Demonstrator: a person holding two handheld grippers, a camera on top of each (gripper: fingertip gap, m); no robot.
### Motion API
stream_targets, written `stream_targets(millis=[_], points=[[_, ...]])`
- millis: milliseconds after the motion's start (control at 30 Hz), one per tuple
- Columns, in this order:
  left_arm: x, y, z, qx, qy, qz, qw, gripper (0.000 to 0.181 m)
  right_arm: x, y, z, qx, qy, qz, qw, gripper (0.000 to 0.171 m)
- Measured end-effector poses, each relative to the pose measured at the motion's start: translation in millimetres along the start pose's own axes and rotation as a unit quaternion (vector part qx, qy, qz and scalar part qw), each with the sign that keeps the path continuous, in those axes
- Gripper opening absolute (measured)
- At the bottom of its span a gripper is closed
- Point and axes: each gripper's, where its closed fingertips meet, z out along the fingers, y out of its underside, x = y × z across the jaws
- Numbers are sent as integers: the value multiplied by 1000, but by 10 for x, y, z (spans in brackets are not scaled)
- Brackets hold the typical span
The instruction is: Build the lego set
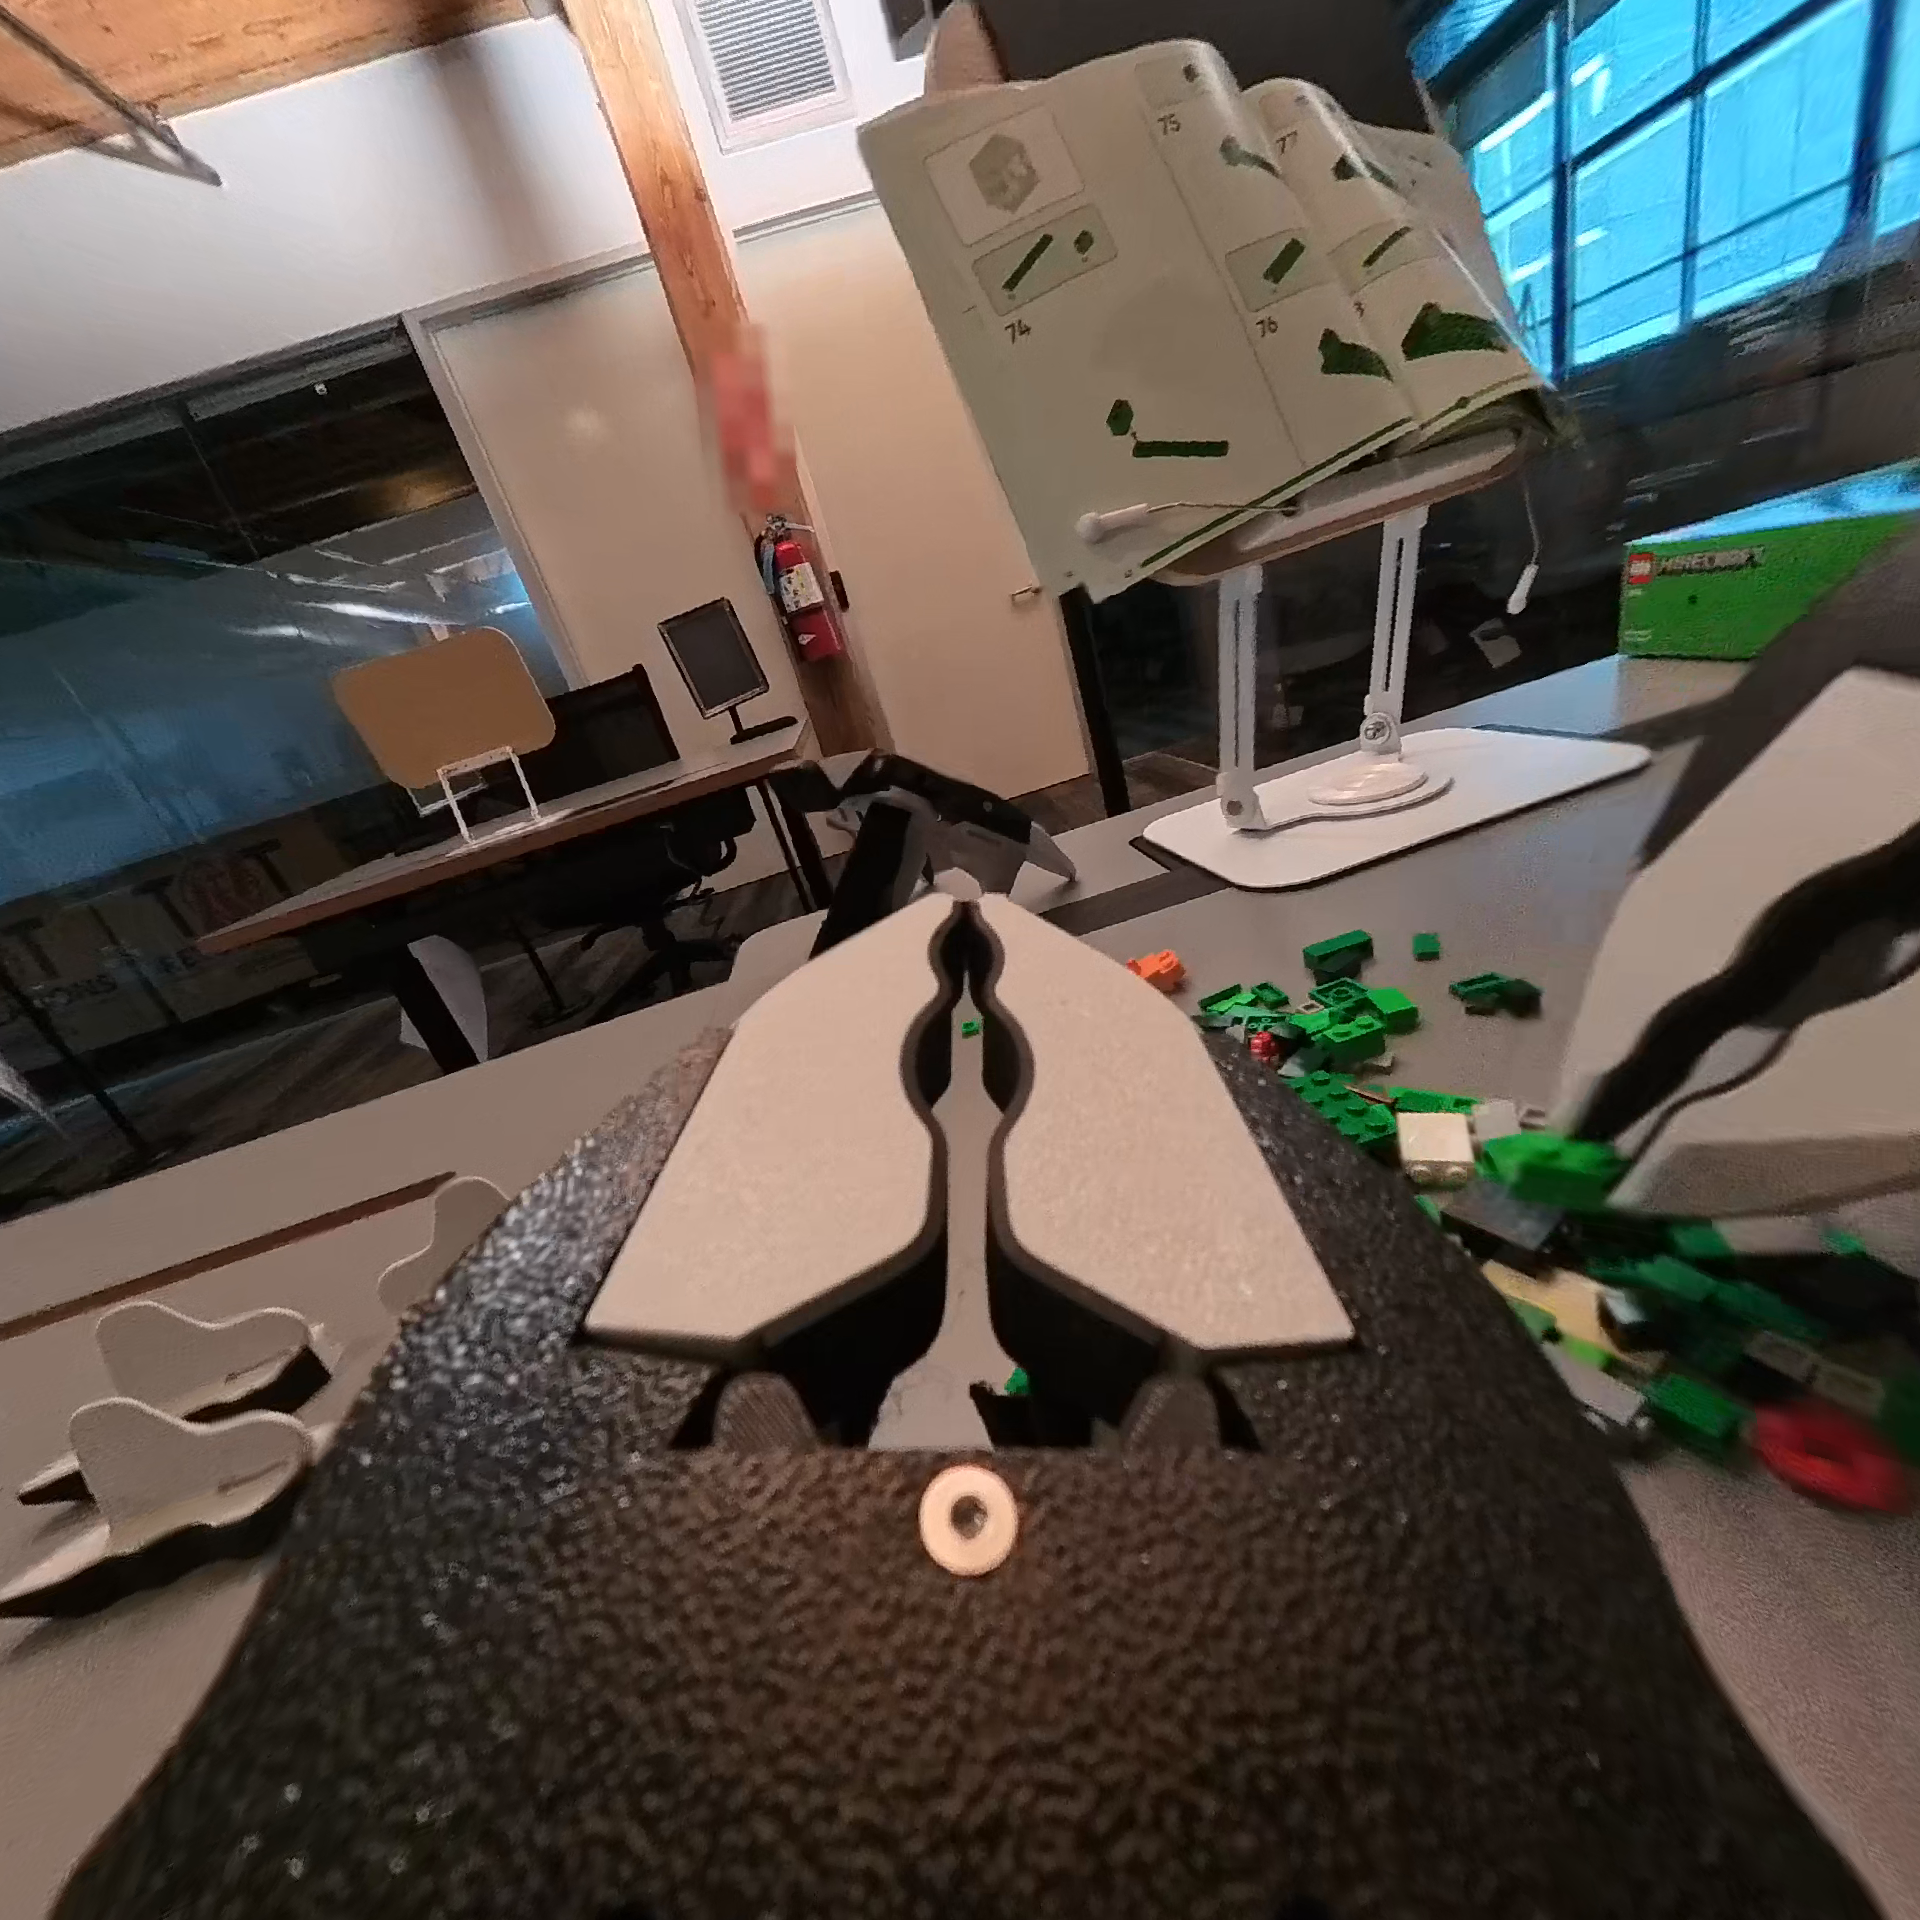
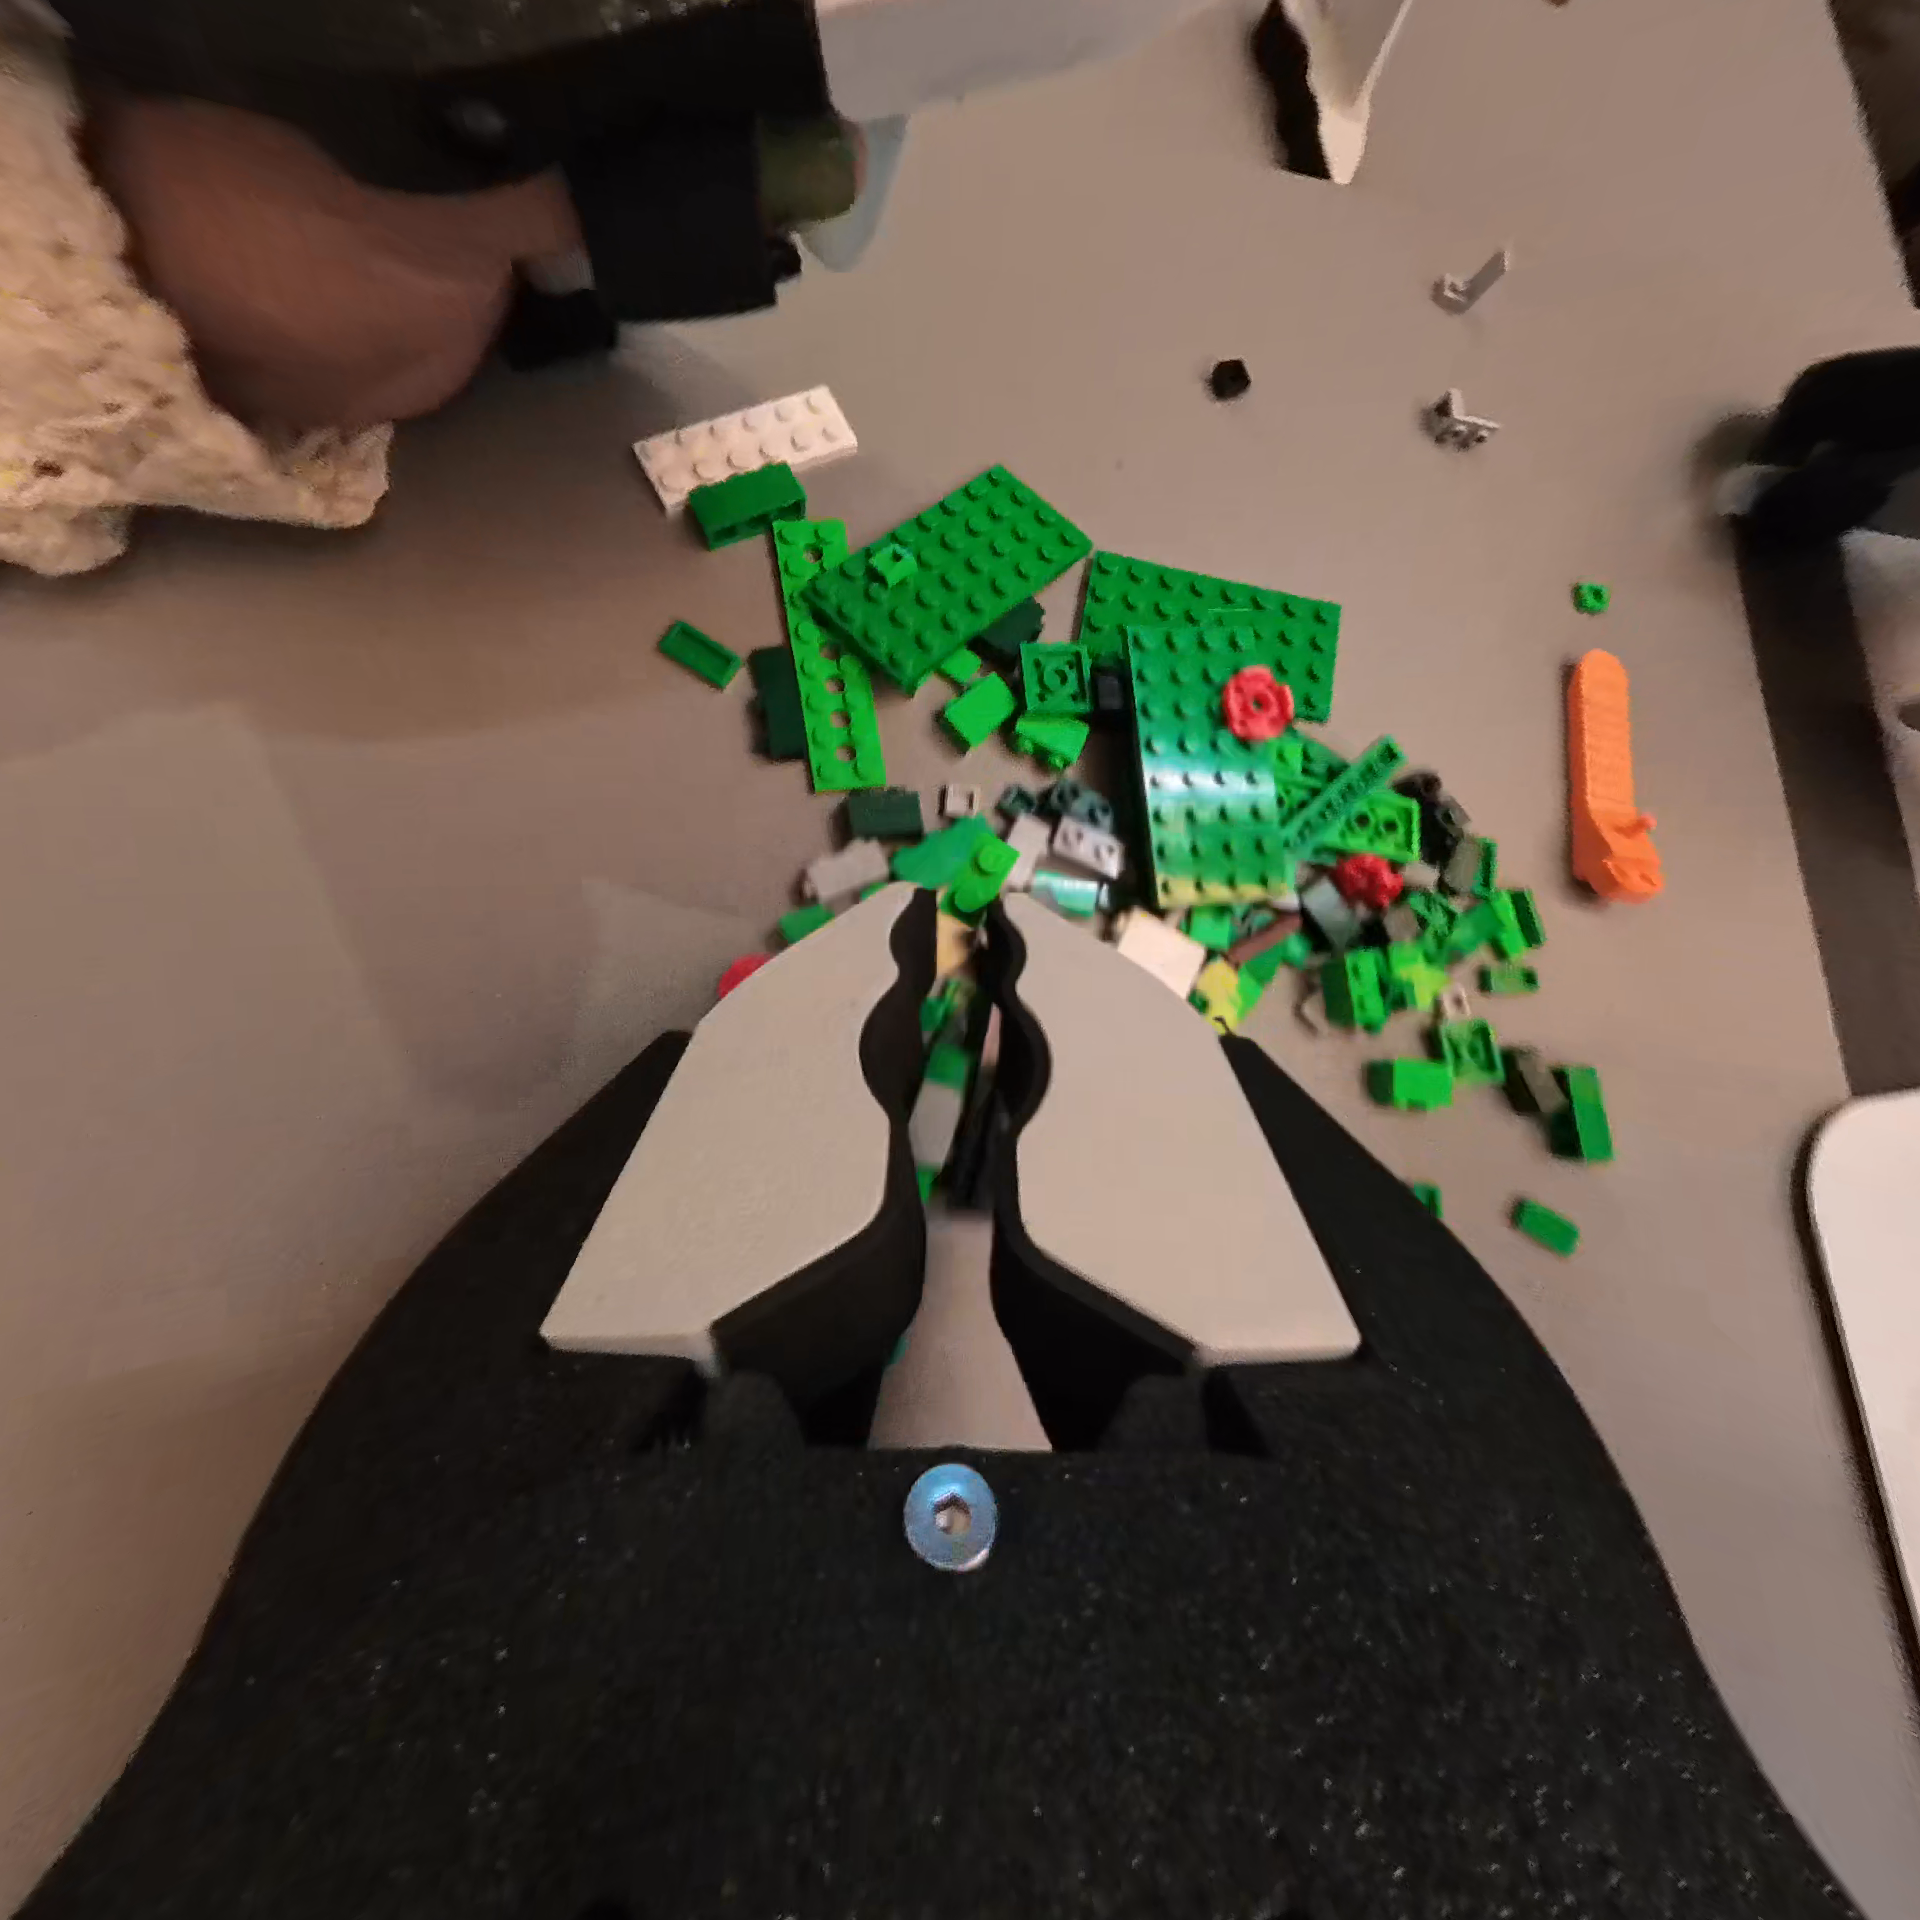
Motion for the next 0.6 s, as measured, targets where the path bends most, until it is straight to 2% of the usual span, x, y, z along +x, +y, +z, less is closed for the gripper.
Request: stream_targets(millis=[100, 167, 300, 433, 533, 600], points=[[212, -121, -53, 12, 29, 83, 996, 0, -57, 225, -335, 19, 28, 10, 999, 9], [563, -219, -125, 22, 94, 132, 987, 0, -74, 464, -585, 19, 54, 19, 998, 9], [1388, -351, -356, 28, 262, 127, 956, 0, -109, 1007, -1046, 12, 92, 56, 994, 9], [2004, -308, -590, -6, 384, 133, 914, 0, -171, 1385, -1384, 17, 117, 74, 990, 9], [2343, -192, -744, -67, 458, 114, 879, 0, -239, 1543, -1500, 23, 109, 68, 991, 9], [2505, -116, -814, -107, 491, 95, 860, 17, -270, 1602, -1525, 26, 97, 59, 993, 9]])
